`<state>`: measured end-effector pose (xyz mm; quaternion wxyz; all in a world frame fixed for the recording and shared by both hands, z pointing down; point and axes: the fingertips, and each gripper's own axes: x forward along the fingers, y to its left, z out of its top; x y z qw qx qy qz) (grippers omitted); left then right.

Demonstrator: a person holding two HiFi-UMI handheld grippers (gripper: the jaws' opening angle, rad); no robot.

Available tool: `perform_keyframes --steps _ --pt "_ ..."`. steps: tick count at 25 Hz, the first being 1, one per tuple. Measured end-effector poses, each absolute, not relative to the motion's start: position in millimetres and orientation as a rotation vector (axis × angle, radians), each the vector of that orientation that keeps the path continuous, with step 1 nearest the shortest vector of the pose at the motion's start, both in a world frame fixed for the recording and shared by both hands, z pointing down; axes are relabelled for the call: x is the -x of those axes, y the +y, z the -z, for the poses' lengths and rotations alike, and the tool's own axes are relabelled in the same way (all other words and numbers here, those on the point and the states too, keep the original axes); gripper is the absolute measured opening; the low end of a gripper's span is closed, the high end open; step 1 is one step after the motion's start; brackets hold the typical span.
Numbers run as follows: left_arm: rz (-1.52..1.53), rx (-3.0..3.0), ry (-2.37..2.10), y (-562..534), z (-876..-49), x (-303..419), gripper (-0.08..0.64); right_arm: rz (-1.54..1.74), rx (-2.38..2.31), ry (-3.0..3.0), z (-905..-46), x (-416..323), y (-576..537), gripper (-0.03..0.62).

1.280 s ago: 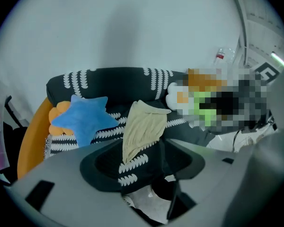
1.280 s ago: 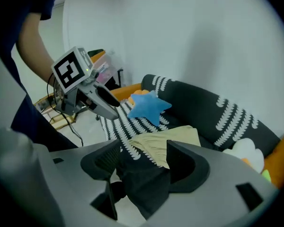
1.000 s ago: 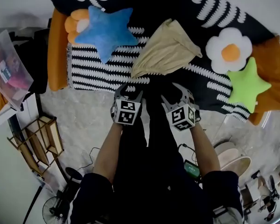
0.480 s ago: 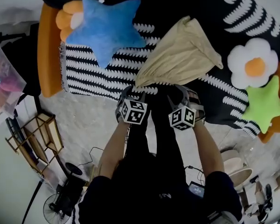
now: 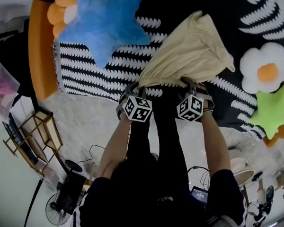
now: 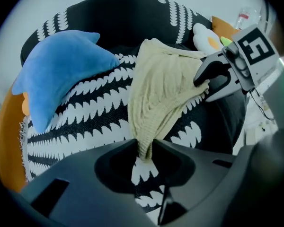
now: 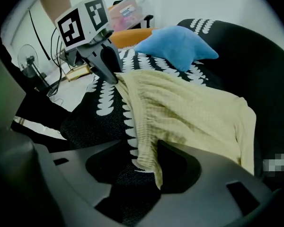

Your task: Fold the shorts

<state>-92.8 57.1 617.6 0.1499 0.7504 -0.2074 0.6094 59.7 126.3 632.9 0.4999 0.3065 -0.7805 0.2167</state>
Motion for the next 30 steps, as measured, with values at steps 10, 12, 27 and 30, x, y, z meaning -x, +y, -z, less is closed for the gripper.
perform_keyframes --steps 10,12,27,30 --pt "-1.785 -2.305 -0.305 37 -569 86 0.043 -0.510 -0.597 -1.897 -600 -89 105 0.103" --pt "-1.807 -2.340 -0.259 29 -554 81 0.041 -0.483 -0.604 -1.898 -580 -97 95 0.101" --pt "-1.888 -2.577 0.291 39 -403 47 0.041 -0.796 -0.503 -1.897 -399 -110 162 0.100" --pt "-1.889 -2.557 0.471 69 -384 63 0.040 -0.866 -0.485 -1.910 -377 -84 199 0.100"
